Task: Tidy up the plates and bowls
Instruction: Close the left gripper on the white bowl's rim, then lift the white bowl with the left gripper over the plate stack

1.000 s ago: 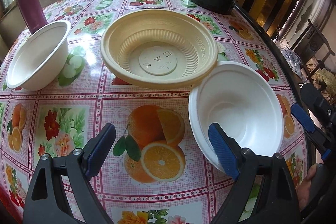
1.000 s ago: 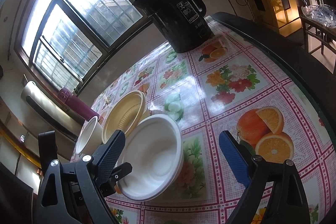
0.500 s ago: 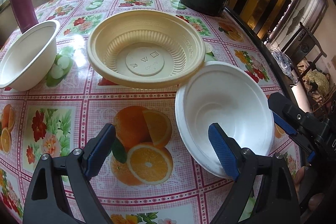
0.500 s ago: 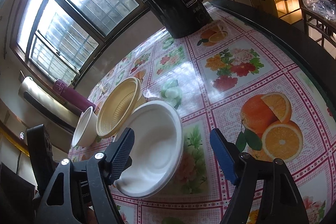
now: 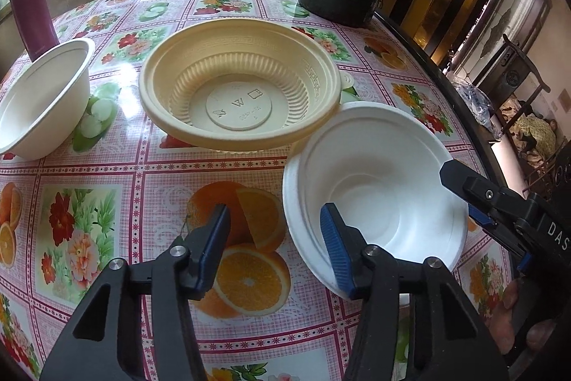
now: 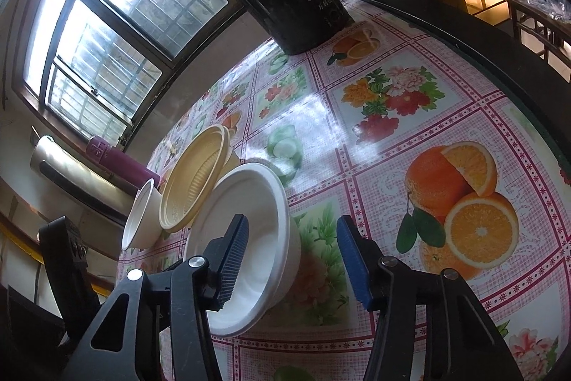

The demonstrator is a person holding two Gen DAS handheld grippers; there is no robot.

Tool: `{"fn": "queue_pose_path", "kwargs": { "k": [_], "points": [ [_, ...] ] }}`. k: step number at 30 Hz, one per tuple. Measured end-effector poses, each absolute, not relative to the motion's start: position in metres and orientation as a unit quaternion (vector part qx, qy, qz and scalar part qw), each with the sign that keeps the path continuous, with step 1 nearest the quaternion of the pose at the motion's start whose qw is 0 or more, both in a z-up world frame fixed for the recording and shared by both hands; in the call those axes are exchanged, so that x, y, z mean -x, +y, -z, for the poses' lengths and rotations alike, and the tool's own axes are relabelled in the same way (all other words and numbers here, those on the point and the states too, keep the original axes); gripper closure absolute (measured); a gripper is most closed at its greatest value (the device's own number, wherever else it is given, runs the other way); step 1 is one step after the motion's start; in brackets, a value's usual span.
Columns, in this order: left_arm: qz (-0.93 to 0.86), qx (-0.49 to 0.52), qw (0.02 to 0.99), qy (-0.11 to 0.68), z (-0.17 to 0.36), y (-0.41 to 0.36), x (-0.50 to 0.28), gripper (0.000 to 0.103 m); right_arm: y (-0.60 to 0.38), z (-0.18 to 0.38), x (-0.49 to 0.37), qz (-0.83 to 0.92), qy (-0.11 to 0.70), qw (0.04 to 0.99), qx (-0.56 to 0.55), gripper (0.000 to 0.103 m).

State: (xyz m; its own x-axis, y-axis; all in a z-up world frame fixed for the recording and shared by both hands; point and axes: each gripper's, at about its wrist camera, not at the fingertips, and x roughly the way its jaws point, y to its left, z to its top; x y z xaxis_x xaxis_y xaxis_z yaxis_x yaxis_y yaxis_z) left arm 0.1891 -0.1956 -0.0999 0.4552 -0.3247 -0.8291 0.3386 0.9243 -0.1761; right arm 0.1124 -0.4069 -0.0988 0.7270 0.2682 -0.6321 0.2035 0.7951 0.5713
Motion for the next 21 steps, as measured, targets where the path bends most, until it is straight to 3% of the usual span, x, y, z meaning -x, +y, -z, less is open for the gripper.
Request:
{"fn": "queue_pose_path", "kwargs": {
  "k": [6,8,11,14,18,21],
  "points": [
    [0.202,0.001,0.850,0.487,0.101,-0.195,-0.190,0.068,-0.406,0.097,-0.112,-0.010,0.367,0.877,-0.309,0.058],
    [0.208,0.003,0.849,0.486,0.100,-0.196,-0.189,0.068,-0.404,0.096,-0.113,-0.004,0.365,0.882,-0.299,0.063],
    [0.226,0.007,0.844,0.486,0.100,-0.199,-0.188,0.073,-0.400,0.096,-0.115,0.002,0.369,0.888,-0.275,0.082],
    [0.236,0.003,0.845,0.480,0.098,-0.202,-0.185,0.078,-0.395,0.097,-0.115,0.009,0.371,0.893,-0.256,0.089],
    [0.247,0.007,0.840,0.483,0.098,-0.204,-0.186,0.087,-0.387,0.094,-0.113,0.013,0.365,0.901,-0.232,0.093],
    [0.244,0.000,0.841,0.482,0.098,-0.206,-0.185,0.087,-0.385,0.092,-0.113,0.016,0.364,0.903,-0.227,0.094]
  ]
}}
